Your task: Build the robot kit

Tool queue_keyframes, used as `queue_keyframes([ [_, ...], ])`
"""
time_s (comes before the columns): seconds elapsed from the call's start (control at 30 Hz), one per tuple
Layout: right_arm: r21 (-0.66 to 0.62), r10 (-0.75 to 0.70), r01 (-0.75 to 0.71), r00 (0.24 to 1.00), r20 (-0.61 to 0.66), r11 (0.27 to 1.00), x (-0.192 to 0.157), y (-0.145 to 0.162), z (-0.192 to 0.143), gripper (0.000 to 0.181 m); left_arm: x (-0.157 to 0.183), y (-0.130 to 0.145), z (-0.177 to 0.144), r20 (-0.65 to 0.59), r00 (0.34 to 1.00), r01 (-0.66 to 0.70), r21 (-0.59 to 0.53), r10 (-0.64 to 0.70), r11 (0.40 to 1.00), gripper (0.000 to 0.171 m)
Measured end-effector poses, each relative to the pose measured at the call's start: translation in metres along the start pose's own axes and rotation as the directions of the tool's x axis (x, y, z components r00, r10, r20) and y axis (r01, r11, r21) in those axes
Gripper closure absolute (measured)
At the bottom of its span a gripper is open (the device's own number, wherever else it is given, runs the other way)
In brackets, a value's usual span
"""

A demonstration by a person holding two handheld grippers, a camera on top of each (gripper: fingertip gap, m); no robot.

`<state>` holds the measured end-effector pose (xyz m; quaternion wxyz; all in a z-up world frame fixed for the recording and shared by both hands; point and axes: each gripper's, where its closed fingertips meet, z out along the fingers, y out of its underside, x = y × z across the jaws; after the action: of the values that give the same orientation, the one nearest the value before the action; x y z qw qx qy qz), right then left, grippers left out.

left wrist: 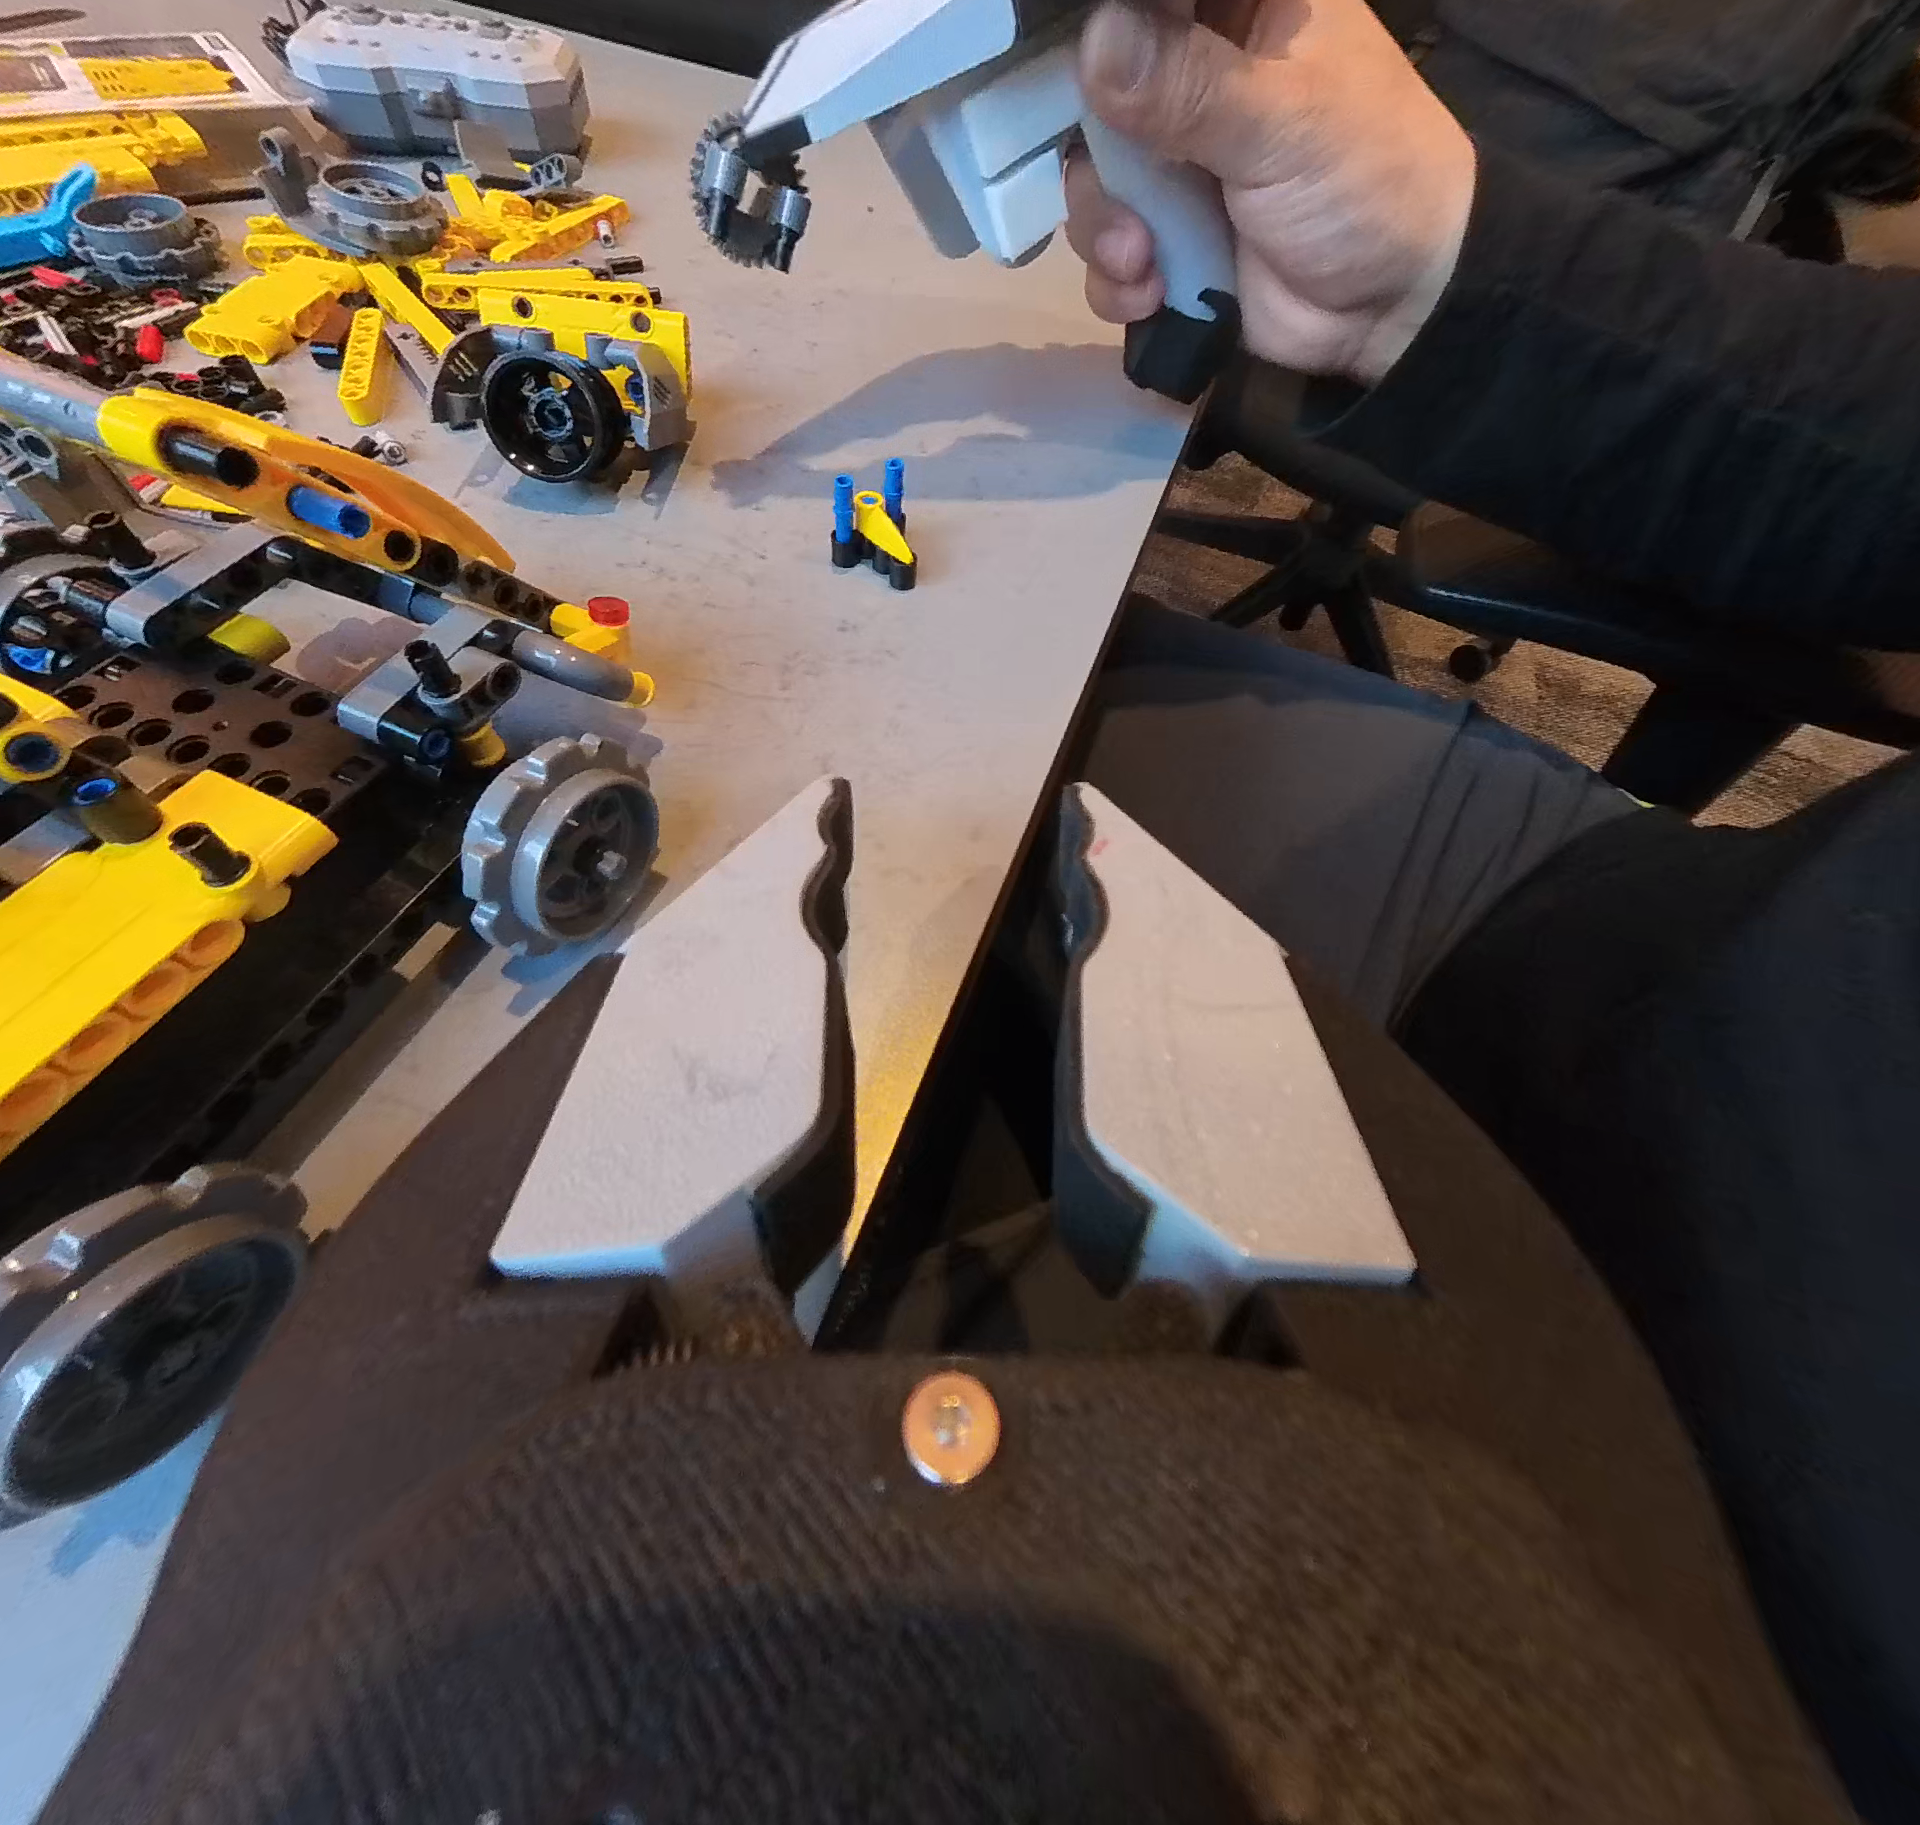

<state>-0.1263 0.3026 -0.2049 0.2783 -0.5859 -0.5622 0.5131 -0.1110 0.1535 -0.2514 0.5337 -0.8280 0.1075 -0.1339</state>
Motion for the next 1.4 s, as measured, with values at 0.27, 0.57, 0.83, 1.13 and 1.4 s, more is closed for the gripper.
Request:
queue_keyframes([
  [0.27,-0.014,0.000,0.000,1.000,0.012,1.000,-0.004,0.002,0.008,0.174,-0.001,0.000,-0.001,-0.011,1.000,-0.002,0.002,0.002,1.000,0.134],
  [0.57,-0.009,0.003,-0.003,1.000,0.014,1.000,-0.005,0.001,0.008,0.174,-0.001,0.000,-0.001,-0.011,1.000,-0.003,0.004,0.003,1.000,0.136],
  [0.83,-0.010,0.017,-0.017,1.000,0.022,1.000,-0.007,0.000,0.006,0.174,-0.001,0.000,-0.001,-0.016,1.000,-0.005,0.009,0.005,1.000,0.138],
  [1.13,-0.008,-0.100,0.101,0.986,0.133,0.995,-0.042,-0.012,-0.005,0.174,0.002,-0.008,0.008,-0.031,0.999,0.026,-0.040,-0.028,0.999,0.125],
  [1.4,-0.041,-0.458,0.457,0.889,-0.011,0.888,-0.071,-0.015,-0.016,0.174,0.011,-0.052,0.022,-0.013,0.998,-0.054,-0.014,0.054,0.998,0.122],
])
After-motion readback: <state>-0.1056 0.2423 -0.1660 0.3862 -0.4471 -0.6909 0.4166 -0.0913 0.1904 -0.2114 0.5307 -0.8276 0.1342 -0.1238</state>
